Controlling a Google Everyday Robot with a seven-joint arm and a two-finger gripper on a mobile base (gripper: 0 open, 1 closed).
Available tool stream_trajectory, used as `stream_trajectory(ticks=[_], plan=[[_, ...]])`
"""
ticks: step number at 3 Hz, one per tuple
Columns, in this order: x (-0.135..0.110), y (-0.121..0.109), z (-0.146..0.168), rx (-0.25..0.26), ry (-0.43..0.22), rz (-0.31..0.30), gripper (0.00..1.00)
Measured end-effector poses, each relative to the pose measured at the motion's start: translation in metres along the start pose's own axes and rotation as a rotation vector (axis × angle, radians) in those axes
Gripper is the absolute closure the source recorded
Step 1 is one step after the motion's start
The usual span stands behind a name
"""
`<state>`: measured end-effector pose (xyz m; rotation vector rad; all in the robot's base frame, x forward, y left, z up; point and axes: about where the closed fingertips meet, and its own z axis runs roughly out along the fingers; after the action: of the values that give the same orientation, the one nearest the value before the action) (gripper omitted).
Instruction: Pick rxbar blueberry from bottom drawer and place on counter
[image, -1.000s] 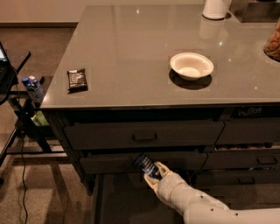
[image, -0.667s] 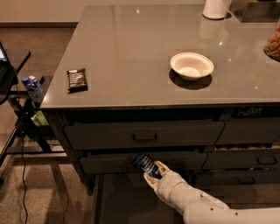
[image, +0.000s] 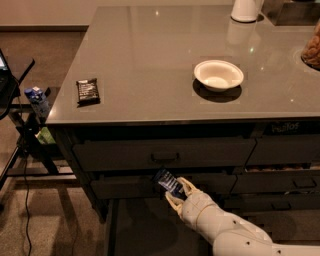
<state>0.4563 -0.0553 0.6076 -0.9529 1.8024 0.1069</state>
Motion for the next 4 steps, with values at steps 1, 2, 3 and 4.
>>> stream_trajectory(ticks=[1, 2, 3, 4], plan=[[-0.028, -0.016, -0.018, 0.032, -0.027, -0.044, 1.0], [-0.061, -0.039, -0.036, 0.079, -0.058, -0.105, 1.0], [-0.061, -0.039, -0.036, 0.079, -0.058, -0.105, 1.0], [-0.072, -0.046, -0.042, 0.099, -0.065, -0.102, 1.0]])
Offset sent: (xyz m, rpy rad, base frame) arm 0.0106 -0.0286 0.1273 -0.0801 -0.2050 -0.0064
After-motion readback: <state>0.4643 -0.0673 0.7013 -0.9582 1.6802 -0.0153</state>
